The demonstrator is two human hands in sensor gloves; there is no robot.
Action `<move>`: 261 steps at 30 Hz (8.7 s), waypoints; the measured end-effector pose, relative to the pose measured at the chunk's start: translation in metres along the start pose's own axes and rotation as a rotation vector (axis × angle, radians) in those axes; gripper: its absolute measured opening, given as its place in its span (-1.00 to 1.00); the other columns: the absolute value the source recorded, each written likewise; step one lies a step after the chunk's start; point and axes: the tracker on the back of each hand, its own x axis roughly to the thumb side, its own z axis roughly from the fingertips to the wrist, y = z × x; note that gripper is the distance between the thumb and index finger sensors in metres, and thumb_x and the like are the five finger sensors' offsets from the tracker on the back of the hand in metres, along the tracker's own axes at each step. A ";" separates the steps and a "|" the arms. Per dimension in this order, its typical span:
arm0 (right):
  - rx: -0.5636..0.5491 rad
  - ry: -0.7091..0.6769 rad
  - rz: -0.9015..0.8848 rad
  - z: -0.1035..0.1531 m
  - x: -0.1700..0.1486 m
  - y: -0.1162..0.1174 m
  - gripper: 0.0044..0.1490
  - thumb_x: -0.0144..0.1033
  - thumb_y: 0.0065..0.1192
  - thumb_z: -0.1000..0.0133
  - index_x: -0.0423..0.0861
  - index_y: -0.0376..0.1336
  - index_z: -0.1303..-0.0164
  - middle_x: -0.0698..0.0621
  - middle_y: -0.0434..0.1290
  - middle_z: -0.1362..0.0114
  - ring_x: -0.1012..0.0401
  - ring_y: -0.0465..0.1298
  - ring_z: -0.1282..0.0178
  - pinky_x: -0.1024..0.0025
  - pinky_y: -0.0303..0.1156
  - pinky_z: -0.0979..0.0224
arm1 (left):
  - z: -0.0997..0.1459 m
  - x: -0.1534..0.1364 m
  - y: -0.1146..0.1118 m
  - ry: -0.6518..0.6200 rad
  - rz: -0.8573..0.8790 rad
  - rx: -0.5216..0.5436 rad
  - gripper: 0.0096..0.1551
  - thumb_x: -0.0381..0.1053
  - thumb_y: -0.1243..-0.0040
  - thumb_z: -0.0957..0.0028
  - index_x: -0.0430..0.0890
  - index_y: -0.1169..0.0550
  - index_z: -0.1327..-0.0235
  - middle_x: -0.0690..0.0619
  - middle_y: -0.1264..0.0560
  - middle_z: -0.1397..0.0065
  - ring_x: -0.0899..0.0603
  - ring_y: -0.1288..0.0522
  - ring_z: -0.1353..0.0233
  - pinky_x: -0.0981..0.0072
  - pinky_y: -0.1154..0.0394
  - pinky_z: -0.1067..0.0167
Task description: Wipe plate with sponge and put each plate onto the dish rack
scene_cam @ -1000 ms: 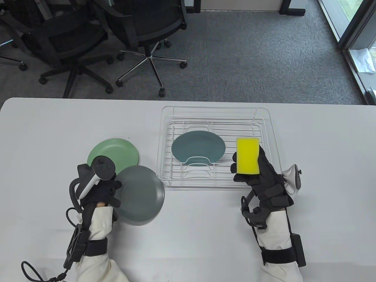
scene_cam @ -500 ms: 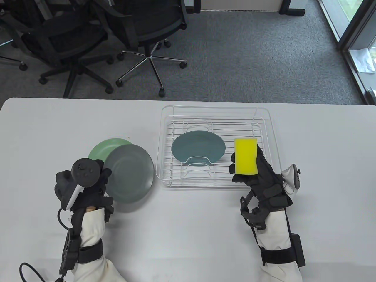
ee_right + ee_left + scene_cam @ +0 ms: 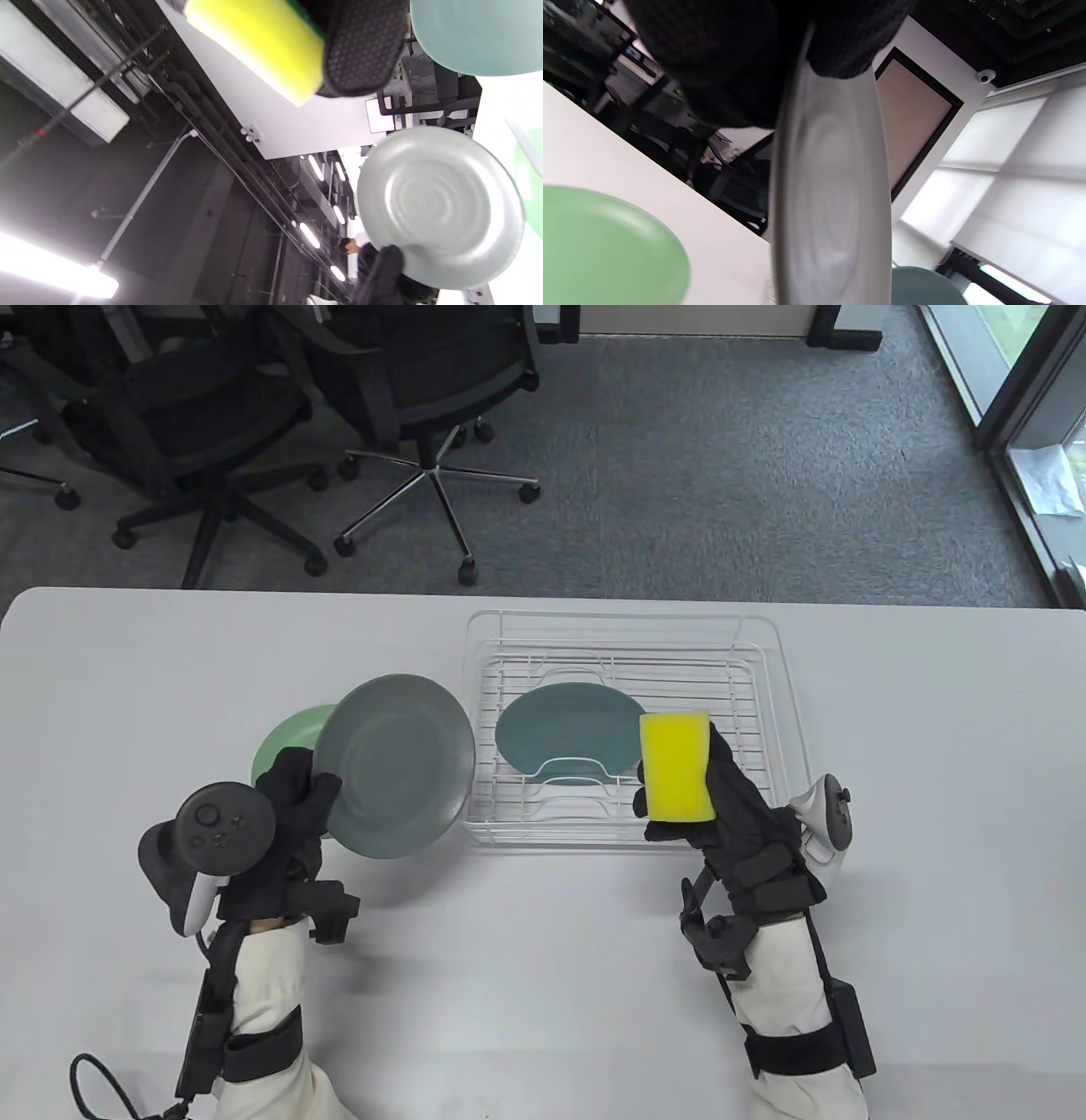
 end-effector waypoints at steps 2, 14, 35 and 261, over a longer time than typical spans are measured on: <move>0.013 0.004 0.040 -0.002 0.000 0.008 -0.23 -0.16 -0.24 -0.50 -0.18 -0.32 -0.80 -0.48 0.16 -0.59 -0.21 0.39 -0.37 0.10 0.46 -0.37 | 0.000 0.004 -0.006 -0.020 0.072 -0.019 -0.60 -0.12 -0.30 -0.15 -0.29 -0.57 -0.14 -0.25 -0.72 -0.10 -0.18 -0.76 0.18 0.42 -0.72 0.33; 0.048 0.041 0.426 -0.011 -0.008 0.057 -0.23 -0.20 -0.14 -0.45 -0.20 -0.21 -0.79 -0.52 0.22 -0.54 -0.26 0.40 -0.31 0.04 0.46 -0.32 | -0.002 0.029 -0.060 -0.147 0.312 -0.187 -0.59 -0.13 -0.25 -0.17 -0.33 -0.52 -0.16 -0.32 -0.69 -0.13 -0.20 -0.75 0.15 0.39 -0.71 0.31; 0.248 -0.099 1.548 -0.007 -0.022 0.134 -0.26 -0.24 0.02 -0.35 -0.14 -0.05 -0.73 -0.46 0.19 -0.62 -0.33 0.32 -0.44 -0.15 0.38 -0.41 | -0.004 0.026 -0.107 -0.107 0.630 -0.308 -0.44 -0.07 -0.08 -0.24 -0.48 -0.40 -0.26 -0.43 -0.64 -0.17 -0.18 -0.71 0.16 0.40 -0.67 0.32; -0.231 0.001 0.380 -0.002 0.000 0.053 -0.27 -0.19 -0.13 -0.44 -0.09 -0.22 -0.76 -0.48 0.22 -0.57 -0.25 0.40 -0.36 0.04 0.47 -0.35 | 0.013 0.034 -0.143 -0.113 0.500 -0.235 -0.53 -0.11 -0.15 -0.17 -0.48 -0.67 0.02 -0.10 -0.74 0.34 0.01 -0.71 0.53 0.76 -0.62 0.79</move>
